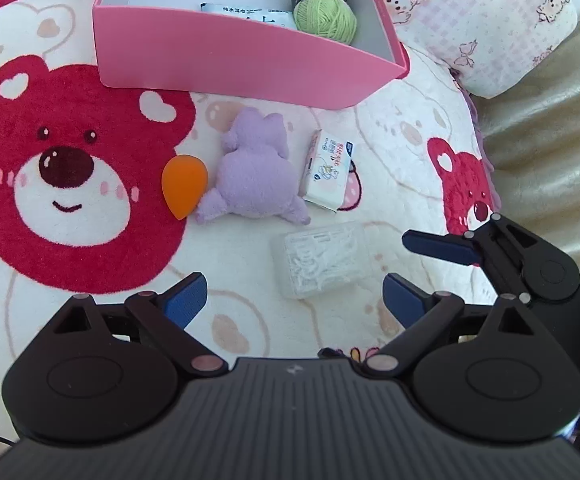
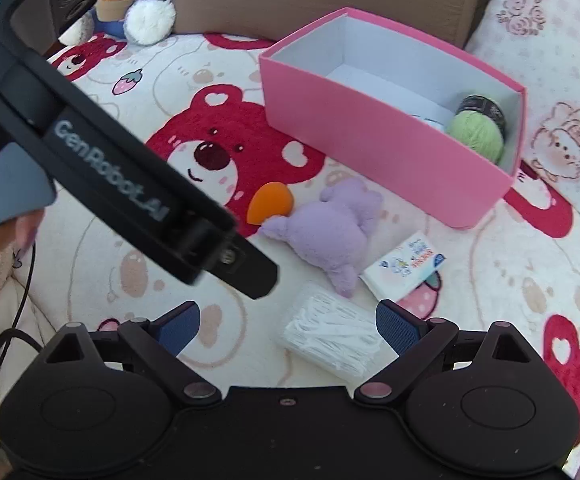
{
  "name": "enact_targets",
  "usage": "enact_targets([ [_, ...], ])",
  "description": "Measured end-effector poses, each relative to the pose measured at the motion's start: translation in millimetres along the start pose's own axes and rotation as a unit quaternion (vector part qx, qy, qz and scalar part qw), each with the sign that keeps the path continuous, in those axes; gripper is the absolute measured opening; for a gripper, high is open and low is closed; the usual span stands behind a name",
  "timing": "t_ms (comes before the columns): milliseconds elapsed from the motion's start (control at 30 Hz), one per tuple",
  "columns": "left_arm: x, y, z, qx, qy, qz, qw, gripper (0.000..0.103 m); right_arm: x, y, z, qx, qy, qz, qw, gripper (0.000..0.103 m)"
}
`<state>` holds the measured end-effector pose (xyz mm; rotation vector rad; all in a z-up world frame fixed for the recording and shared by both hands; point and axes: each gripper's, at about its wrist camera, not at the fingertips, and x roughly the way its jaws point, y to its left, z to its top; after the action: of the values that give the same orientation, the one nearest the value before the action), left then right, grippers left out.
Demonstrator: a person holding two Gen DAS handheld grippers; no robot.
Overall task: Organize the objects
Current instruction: 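Lower the open left gripper around the clear floss-pick box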
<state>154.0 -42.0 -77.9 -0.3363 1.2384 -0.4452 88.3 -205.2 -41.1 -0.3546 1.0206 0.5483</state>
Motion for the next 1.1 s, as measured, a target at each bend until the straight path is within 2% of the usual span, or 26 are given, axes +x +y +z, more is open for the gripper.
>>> enact_targets([
  [400,35,16,-6,-0.010,-0.012,-0.027,0.9995,0.095,37,-7,-10,0.034,0.015,-0.016,0.999,0.097],
  [567,47,23,-9,-0.028,-0.009,-0.049,0.9984,0.095,43,-20,-18,0.075,0.021,-0.016,0.997,0.097],
  [700,55,23,-11,-0.018,-0.012,-0.058,0.9981,0.095,42,-28,-25,0.101,0.023,-0.028,0.994,0.097],
  [867,68,22,-12,-0.018,-0.031,-0.041,0.9985,0.093,45,-39,-28,0.132,0.021,-0.037,0.990,0.097],
  [1100,85,19,-15,-0.017,-0.028,-0.054,0.9980,0.090,56,-43,-29,0.139,0.042,-0.030,0.989,0.097],
])
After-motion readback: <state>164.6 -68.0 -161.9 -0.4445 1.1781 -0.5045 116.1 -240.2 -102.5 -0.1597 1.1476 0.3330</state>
